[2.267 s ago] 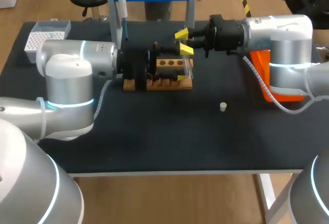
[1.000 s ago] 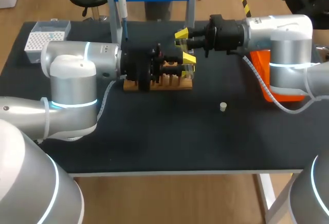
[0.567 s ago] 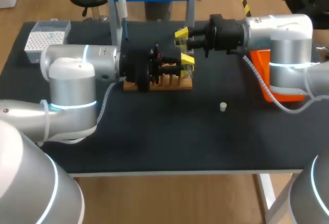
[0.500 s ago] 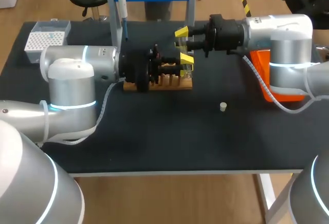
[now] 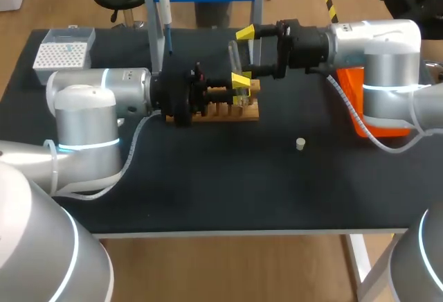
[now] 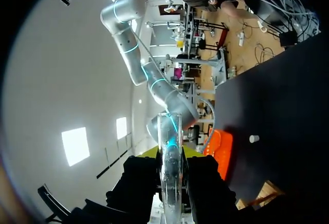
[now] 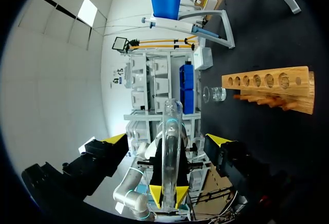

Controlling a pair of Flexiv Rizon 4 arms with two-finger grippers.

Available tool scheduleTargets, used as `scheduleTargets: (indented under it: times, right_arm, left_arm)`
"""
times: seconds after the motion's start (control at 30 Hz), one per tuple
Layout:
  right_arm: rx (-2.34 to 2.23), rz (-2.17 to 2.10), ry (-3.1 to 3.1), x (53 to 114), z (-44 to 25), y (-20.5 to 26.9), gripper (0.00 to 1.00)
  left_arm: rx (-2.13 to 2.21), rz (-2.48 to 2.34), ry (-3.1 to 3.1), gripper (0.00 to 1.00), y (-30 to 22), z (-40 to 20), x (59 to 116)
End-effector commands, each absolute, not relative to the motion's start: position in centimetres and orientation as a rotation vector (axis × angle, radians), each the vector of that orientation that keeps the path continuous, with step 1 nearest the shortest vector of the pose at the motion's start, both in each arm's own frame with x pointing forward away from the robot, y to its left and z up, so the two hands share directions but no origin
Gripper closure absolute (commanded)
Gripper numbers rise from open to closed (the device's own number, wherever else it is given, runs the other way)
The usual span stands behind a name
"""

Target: Invert the test tube, pick up the pipette, mount the tip to pipette, aspirate from beaker and dispense into the tube, eject the tip, return the pipette, and cap with the stopper.

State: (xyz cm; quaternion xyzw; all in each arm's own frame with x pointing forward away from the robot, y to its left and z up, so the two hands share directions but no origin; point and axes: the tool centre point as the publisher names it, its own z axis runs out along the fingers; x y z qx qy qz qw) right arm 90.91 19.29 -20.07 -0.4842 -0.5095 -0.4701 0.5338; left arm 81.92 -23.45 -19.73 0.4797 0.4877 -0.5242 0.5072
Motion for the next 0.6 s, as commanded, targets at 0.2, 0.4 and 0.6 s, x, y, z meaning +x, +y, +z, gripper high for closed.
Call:
scheduleTargets:
  times: [0.2, 0.4, 0.6]
  right_arm:
    - [-1.155, -1.119, -1.217, 90.9, -20.0, 19.2, 0.0]
    - [-1.125, -1.35, -1.424, 90.4, -18.8, 15.0, 0.0]
    - [-0.898, -1.746, -1.942, 88.3, -18.8, 11.1, 0.0]
  left_arm:
    - [1.157, -1.262, 1.175, 1.0, -23.4, -19.7, 81.9]
    - [1.157, -1.262, 1.175, 1.0, -23.4, -19.7, 81.9]
    - [1.157, -1.262, 1.175, 1.0, -23.4, -19.7, 81.9]
